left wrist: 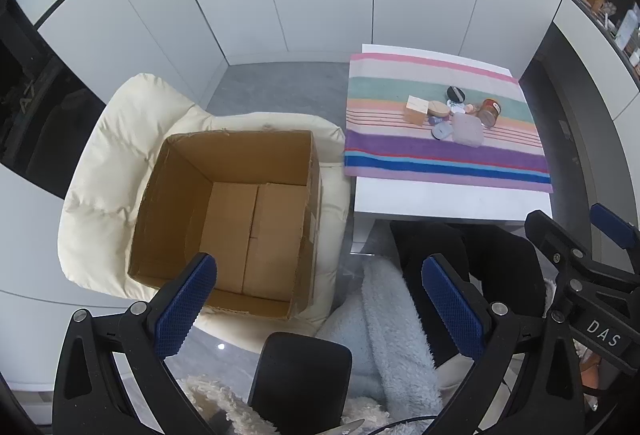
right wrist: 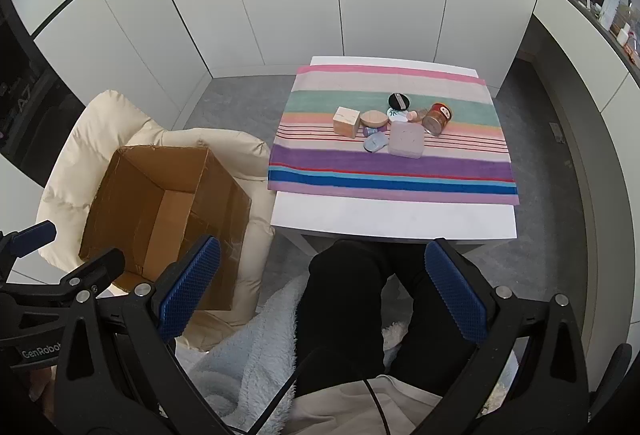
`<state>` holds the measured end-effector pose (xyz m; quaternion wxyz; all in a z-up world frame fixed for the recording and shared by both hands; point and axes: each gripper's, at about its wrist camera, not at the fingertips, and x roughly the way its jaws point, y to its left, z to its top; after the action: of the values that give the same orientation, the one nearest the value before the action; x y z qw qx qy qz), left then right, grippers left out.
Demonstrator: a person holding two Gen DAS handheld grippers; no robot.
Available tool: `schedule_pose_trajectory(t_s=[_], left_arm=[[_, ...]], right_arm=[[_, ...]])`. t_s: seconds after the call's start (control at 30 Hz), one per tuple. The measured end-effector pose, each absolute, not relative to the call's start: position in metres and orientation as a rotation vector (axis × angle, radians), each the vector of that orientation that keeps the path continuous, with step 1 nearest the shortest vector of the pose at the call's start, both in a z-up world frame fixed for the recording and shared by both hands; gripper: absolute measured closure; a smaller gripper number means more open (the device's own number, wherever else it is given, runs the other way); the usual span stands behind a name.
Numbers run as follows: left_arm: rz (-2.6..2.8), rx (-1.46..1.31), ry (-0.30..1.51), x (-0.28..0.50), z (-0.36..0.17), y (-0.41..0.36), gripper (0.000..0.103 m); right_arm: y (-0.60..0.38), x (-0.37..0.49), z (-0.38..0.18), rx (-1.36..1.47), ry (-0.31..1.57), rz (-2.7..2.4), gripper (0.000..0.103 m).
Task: Organize objects
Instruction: 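Move both tools toward the striped cloth with the cosmetics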
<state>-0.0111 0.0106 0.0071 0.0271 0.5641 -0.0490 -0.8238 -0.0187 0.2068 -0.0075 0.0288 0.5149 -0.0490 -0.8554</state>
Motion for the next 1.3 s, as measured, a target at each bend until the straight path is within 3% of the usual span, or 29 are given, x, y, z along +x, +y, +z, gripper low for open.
schedule_pose_trajectory(t_s=[1.3], left_arm=[[-2.526, 1.793, -0.12, -0.019, 0.001, 0.029, 0.0]], right_arm=[[0.227, -0.026, -0.019, 1.608, -0.18, -2.616, 0.0]])
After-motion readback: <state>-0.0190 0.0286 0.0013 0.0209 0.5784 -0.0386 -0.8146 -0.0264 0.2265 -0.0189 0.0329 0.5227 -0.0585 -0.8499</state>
